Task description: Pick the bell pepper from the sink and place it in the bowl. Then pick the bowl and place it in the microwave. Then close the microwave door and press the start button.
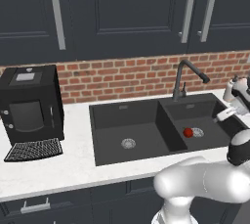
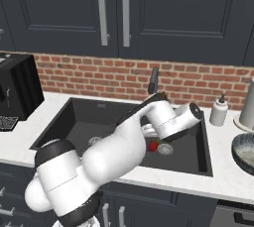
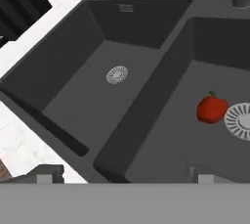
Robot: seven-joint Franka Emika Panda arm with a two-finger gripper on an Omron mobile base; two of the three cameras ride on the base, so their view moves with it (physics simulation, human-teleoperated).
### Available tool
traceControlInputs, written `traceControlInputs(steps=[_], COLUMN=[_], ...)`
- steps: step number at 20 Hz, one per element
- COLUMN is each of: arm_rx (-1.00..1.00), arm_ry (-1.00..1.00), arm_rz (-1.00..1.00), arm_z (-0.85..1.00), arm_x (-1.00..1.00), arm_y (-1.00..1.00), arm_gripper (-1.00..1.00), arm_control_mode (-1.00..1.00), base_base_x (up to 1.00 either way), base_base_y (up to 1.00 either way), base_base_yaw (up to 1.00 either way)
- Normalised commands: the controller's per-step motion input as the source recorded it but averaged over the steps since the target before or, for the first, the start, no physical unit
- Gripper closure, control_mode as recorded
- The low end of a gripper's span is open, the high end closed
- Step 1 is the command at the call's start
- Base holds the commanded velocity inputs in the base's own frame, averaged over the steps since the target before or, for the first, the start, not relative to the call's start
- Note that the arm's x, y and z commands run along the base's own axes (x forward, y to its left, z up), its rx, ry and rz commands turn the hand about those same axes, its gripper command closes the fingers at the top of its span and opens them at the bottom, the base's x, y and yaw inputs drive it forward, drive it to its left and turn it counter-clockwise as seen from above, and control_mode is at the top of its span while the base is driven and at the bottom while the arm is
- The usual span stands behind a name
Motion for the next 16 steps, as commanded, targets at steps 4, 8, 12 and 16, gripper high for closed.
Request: traceControlInputs(steps=[4, 8, 12, 16], arm_rx=[0.02, 0.08, 0.00, 0.00], arm_ry=[0.01, 0.07, -0.01, -0.19], arm_rz=[0.42, 0.52, 0.42, 0.24], arm_z=[-0.41, -0.54, -0.53, -0.29], arm_x=[0.18, 0.07, 0.37, 0.01], arm_y=[0.00, -0.02, 0.06, 0.00], arm_gripper=[-1.00, -1.00, -1.00, -1.00], arm_control_mode=[-1.00, -1.00, -1.00, -1.00], base_base_x=[0.00, 0.00, 0.00, 0.00], base_base_y=[0.00, 0.00, 0.00, 0.00], base_base_yaw=[0.00, 0.00, 0.00, 0.00])
